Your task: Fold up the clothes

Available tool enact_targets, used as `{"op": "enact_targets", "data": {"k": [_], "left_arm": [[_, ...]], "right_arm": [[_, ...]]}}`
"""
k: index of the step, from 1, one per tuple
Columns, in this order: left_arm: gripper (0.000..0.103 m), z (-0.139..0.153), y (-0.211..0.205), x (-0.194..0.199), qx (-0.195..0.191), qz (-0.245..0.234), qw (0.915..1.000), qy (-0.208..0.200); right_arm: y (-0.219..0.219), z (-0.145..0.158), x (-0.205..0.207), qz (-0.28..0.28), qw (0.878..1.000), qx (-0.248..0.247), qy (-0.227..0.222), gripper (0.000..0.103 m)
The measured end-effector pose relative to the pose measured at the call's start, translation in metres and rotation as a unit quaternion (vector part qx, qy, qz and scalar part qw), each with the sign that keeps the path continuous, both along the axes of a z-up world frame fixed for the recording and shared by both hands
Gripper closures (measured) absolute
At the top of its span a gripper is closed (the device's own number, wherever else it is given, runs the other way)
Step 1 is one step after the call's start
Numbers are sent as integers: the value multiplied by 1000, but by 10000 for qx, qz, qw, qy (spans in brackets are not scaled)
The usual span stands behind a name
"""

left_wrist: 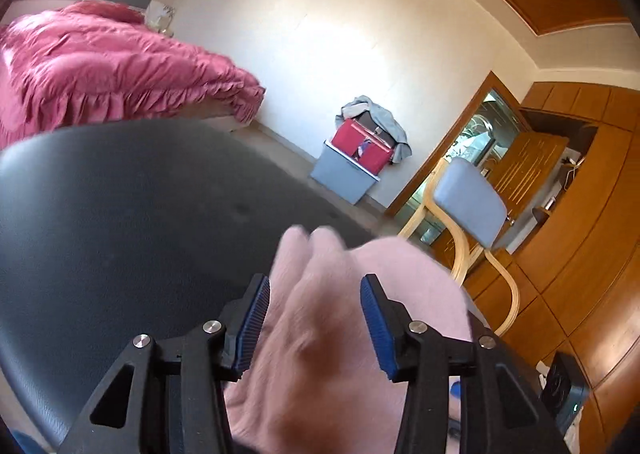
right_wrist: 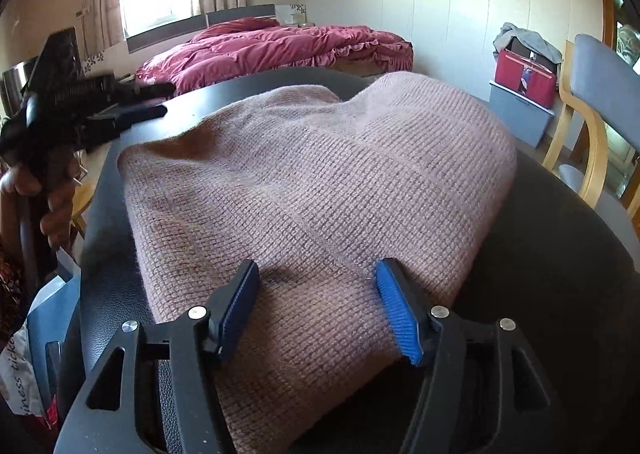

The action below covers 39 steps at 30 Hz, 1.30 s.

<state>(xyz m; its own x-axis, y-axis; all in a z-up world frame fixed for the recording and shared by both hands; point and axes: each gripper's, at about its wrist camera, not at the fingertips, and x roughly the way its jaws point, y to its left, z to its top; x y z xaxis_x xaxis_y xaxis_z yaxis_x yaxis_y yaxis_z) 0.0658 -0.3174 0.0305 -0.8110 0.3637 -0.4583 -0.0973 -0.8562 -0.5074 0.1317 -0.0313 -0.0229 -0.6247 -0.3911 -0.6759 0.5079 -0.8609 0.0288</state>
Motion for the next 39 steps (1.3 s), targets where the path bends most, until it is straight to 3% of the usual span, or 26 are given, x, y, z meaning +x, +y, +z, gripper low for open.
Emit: {"op": "enact_targets", "data": {"k": [1,3,5,8,10,11,13,14,17,20,27,32,36,39], "left_arm": [[55,6,7,-7,-148,-67,9999,-16],[55,8,33,-22,-852,-332,9957,-140],[55,2,64,-39,-1587,-602,9849,-349],[55,-25,86,-66,-2284,-739,9664,-919],[51,-38,84,-77,-2410,-656,9608,-1204],[49,-42,77,-82,-2123,-676,9667,-1257],[30,-48,61,-86,-1678,-588,9720,-1539],[26,-51,54,-88,-1509,-558,9730,-1655],[23,-56,38,-93,-1011,-749,9745,-1857],[21,-53,38,-96,-1129,-980,9708,-1877],[16,-50,40,-114,-1294,-1380,9631,-1914],[8,-53,47,-119,-1366,-1537,9632,-1731],[1,-56,58,-114,-1500,-1409,9677,-1456],[0,-59,54,-115,-1389,-1391,9715,-1327]], "right_arm": [[2,3,2,-22,10000,-56,55,40],[15,13,6,-167,9990,-382,157,40],[39,20,4,-514,9932,-1043,-53,38],[72,16,-2,-1037,9788,-1701,-478,38],[85,10,-5,-1233,9735,-1814,-654,37],[89,7,-6,-1299,9725,-1793,-718,37],[93,0,-10,-1315,9684,-1908,-926,37],[95,-5,-13,-1289,9639,-2067,-1075,37],[100,-17,-26,-1220,9445,-2655,-1500,36],[104,-27,-40,-1219,9229,-3183,-1794,35],[98,-29,-65,-1075,9140,-3443,-1859,34],[95,-31,-71,-864,9157,-3435,-1896,31],[94,-32,-69,-789,9200,-3423,-1739,30],[91,-31,-68,-747,9234,-3376,-1669,29]]}}
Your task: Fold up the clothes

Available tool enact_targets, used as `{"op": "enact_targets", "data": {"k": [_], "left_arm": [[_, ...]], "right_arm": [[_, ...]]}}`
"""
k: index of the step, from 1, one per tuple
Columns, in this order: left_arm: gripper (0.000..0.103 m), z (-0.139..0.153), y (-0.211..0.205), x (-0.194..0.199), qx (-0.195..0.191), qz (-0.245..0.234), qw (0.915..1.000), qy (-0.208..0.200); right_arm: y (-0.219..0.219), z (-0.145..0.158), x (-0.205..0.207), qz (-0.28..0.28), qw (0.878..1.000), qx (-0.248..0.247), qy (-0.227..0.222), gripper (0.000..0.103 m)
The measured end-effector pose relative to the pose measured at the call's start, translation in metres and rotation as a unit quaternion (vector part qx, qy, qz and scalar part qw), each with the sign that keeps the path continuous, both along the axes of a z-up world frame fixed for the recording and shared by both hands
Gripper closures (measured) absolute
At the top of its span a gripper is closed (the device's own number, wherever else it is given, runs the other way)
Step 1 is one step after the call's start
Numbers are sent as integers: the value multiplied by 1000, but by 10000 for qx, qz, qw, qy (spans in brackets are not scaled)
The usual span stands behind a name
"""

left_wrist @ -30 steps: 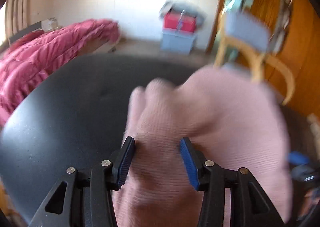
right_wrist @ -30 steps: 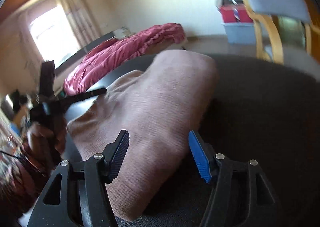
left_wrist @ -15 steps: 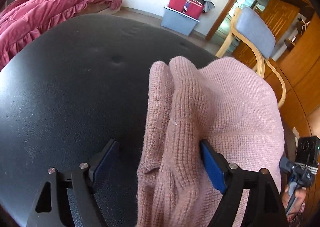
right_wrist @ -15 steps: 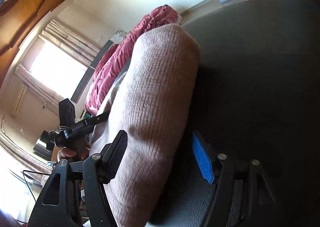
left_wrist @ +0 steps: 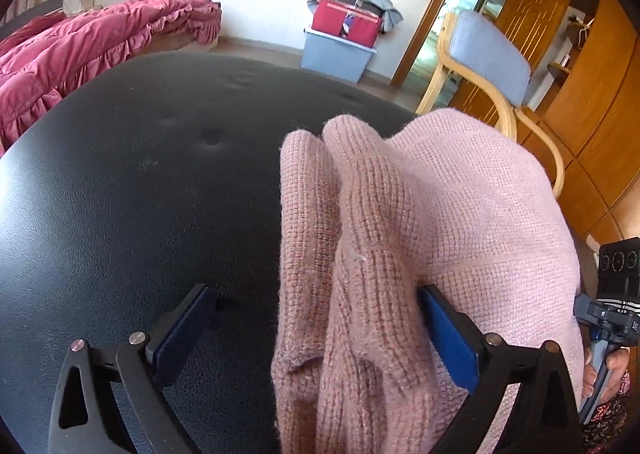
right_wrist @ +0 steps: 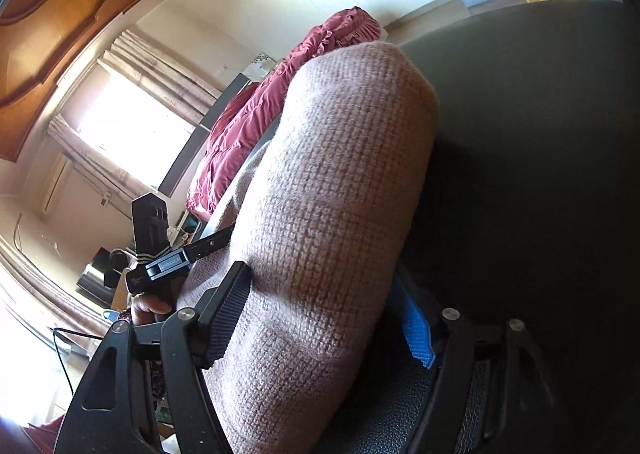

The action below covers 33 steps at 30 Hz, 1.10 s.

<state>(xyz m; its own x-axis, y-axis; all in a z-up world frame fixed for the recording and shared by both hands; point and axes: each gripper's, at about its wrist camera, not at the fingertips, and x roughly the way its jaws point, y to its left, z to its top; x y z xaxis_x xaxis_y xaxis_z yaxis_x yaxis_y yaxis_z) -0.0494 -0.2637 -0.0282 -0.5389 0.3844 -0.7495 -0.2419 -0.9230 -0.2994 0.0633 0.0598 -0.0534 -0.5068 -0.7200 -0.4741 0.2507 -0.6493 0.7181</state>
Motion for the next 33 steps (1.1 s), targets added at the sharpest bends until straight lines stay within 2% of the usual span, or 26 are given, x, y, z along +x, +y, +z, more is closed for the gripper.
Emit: {"op": "enact_targets", "data": {"k": [5,7,9,12,16,18,20,22,23,24,26,27,31,33], "left_arm": [[0,-3,-6,-5,30,-61,10000,56],[1,-4,-10,-6,188,-20,9998,92],[2,-4,-14,-2,146,43,9998,152],[4,-5,-21,6,106,111,9997,188],[10,-8,-33,21,217,197,9993,236],[10,-10,-35,24,237,215,9992,250],[10,-11,-38,27,258,234,9990,264],[10,-12,-38,29,240,245,9990,282],[10,-12,-38,30,214,248,9990,293],[10,-12,-36,30,174,248,9991,301],[10,-12,-33,30,99,249,9991,316],[10,-12,-33,30,104,250,9991,316],[10,-10,-32,30,101,245,9991,332],[10,-10,-31,31,93,249,9991,340]], "right_arm": [[2,0,-1,-10,9998,-193,27,29],[11,1,1,-154,9994,-287,68,29],[22,8,3,-414,9987,-178,235,30],[28,31,8,-647,9945,276,773,60],[2,66,-7,-336,9797,1239,1541,64],[-11,77,-25,-125,9737,1452,1749,65],[-24,76,-56,-28,9715,1788,1556,74],[-22,66,-78,-45,9737,1943,1191,94],[-21,56,-89,-106,9750,1985,989,101],[-17,46,-100,-212,9772,1934,853,103],[0,32,-109,-354,9807,1703,894,103],[3,31,-108,-368,9795,1739,952,103],[-14,38,-90,-341,9683,2116,1285,103],[-15,55,-71,-242,9682,1983,1506,99]]}}
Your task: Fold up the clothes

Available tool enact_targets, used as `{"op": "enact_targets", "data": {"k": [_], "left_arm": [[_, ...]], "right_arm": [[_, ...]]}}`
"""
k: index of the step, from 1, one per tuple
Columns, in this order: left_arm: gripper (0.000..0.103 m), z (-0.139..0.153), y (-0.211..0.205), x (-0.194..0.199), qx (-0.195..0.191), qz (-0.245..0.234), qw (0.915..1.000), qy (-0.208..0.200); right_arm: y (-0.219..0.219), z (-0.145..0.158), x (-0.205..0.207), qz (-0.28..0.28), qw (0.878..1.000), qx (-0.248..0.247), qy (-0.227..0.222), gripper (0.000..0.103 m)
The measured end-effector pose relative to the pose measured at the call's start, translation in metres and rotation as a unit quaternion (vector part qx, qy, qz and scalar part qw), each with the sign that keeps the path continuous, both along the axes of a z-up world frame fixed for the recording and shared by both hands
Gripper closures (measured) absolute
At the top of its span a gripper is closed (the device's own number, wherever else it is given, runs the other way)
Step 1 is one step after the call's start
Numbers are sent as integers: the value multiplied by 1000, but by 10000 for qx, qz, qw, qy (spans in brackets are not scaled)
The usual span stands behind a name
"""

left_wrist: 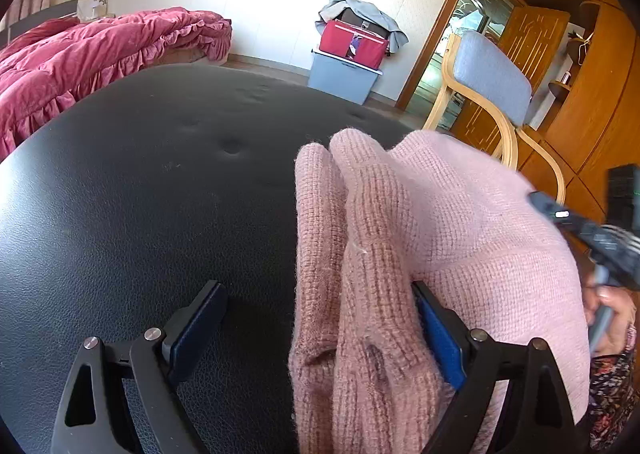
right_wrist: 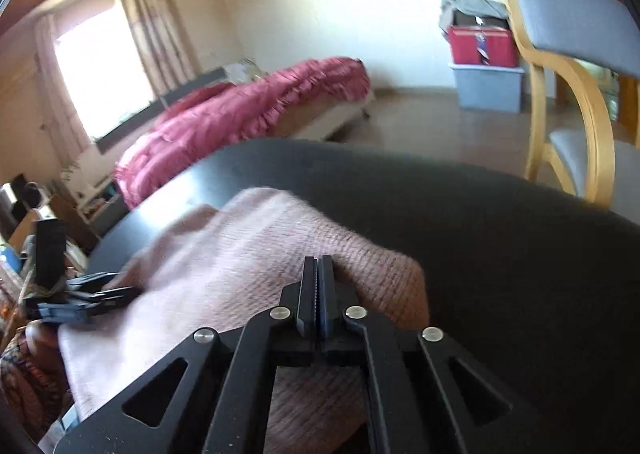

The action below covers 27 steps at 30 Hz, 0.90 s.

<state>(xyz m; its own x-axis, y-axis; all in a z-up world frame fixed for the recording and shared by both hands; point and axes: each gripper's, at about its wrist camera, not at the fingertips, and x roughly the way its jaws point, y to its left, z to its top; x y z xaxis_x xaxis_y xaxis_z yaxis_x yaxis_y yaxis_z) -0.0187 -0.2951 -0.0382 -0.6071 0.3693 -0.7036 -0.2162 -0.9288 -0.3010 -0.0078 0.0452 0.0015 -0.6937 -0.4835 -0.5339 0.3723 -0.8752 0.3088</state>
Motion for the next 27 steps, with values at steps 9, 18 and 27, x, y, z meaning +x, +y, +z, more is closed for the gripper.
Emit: {"op": "enact_targets", "data": {"k": [9,18,27], "left_arm": [[17,-1,-10,4,166,159,9997,0],[19,-1,-17,7,405,232,9989,-3],[19,0,-16,11,523,244,9983,-15]], "right_arm": [[-69,-3,44,1051,9902,914,-78,98],[-78,13,55,2146,9762,-185,-239,94],[-144,-39,114,3025,9437,1204,-589,95]]}}
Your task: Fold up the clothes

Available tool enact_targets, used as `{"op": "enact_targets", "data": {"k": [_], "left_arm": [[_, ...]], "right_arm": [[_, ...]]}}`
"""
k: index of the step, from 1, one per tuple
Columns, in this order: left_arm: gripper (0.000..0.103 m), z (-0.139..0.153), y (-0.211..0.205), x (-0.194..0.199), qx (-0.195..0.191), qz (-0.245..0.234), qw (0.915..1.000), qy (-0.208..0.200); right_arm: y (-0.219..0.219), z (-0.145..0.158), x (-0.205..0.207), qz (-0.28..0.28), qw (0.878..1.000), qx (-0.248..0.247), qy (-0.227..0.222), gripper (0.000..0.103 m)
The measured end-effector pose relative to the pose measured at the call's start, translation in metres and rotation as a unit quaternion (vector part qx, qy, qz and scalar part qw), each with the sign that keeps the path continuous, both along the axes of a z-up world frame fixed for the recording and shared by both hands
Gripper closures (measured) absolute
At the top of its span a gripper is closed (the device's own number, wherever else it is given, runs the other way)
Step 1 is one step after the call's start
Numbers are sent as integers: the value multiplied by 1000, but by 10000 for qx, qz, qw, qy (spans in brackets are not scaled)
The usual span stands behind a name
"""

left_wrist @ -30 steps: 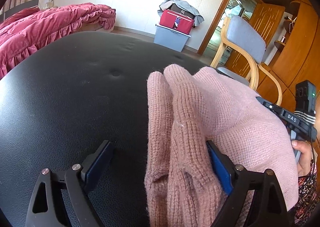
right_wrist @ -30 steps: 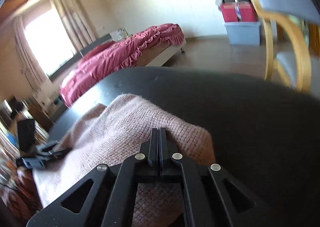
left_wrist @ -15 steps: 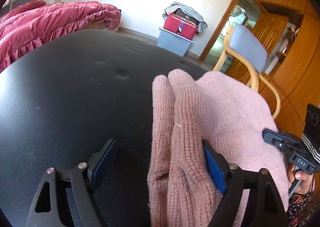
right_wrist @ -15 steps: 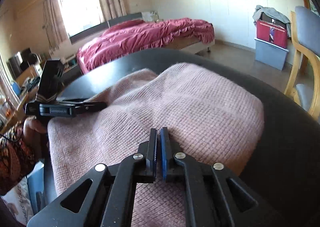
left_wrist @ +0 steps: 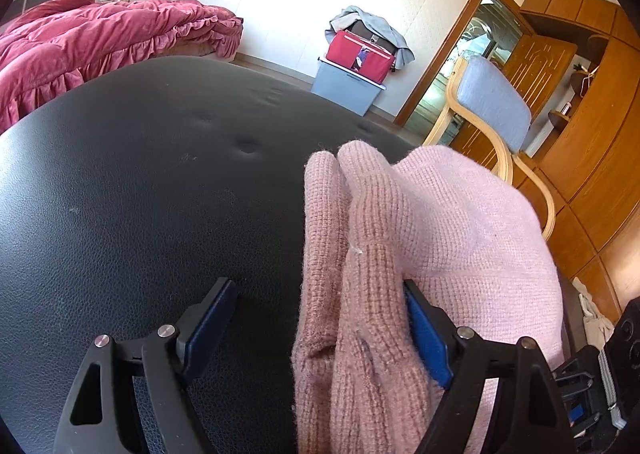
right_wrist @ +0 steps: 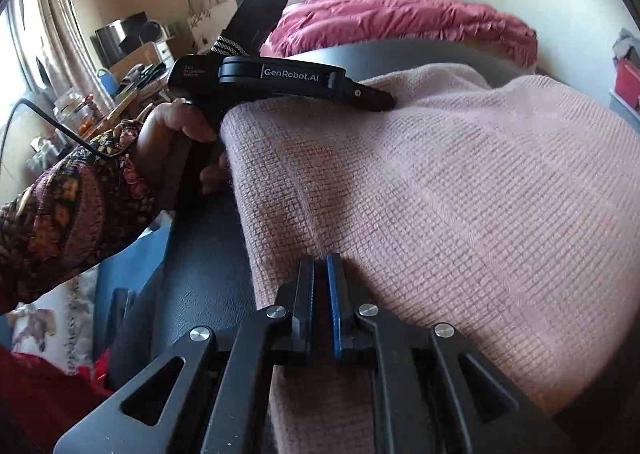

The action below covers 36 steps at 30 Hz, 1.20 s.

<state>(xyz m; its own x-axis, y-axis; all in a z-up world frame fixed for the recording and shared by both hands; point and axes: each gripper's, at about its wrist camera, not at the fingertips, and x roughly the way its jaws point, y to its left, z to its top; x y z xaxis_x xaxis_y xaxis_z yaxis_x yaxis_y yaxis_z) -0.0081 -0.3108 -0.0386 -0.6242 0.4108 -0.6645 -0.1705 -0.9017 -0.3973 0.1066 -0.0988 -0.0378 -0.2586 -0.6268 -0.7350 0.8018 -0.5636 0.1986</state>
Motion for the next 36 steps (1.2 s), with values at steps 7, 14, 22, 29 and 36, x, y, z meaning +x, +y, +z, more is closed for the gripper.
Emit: {"op": "enact_targets", "data": {"k": [7,14,22,29,36], "left_arm": [[19,1,1,2,89,-2,10000,-2],[21,0,-6,3,331,30,9994,2],[23,-1,-7,6,388,71,9992,-12],[22,-1,-7,5,364,58,9993,-41],[21,0,-6,5,278,48,9996,-50]], "right_arm": [[-17,26,0,26,9989,-469,36,95],[-98,9,-23,-4,9998,-96,-152,95],[-39,28,-8,50,9957,-887,-243,95],[48,20,3,-839,9946,-523,-309,90],[95,10,-1,-1511,9763,-1404,-662,90]]}}
